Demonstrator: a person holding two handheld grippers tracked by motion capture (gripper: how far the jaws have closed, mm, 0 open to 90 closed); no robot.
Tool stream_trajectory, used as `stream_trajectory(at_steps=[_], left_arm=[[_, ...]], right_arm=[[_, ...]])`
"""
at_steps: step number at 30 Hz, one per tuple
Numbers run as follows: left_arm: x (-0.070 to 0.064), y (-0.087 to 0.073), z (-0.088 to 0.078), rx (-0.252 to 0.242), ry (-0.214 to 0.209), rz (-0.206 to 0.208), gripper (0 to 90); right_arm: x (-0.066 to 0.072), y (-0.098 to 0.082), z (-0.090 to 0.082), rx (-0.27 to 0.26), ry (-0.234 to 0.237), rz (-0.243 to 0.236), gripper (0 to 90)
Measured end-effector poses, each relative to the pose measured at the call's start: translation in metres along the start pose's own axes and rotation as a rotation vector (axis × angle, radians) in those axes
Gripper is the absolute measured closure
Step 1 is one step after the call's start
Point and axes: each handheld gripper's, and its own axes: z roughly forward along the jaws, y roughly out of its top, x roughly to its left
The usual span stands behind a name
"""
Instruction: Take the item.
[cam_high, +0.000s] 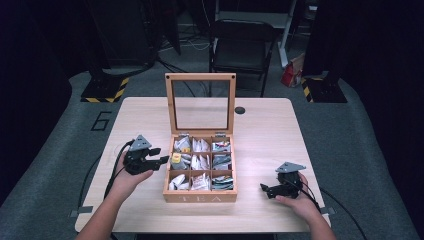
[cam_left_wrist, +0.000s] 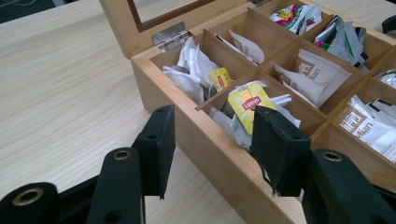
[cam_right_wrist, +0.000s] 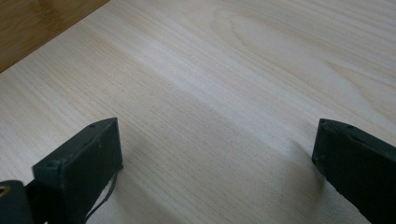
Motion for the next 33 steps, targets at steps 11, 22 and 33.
stream_trajectory(at_steps=[11, 22, 33], left_arm=[[-0.006, 0.005, 0.009, -0.004, -0.024, 0.002, 49.7], [-0.009, 0.008, 0.018, -0.003, -0.047, -0.002, 49.8], [-0.015, 0.010, 0.028, 0.008, -0.072, -0.004, 51.3]], right_arm=[[0.000, 0.000, 0.000, 0.000, 0.000, 0.000, 1.0], [0.000, 0.000, 0.000, 0.000, 0.000, 0.000, 0.9], [0.000, 0.000, 0.000, -0.004, -0.003, 0.001, 0.9]])
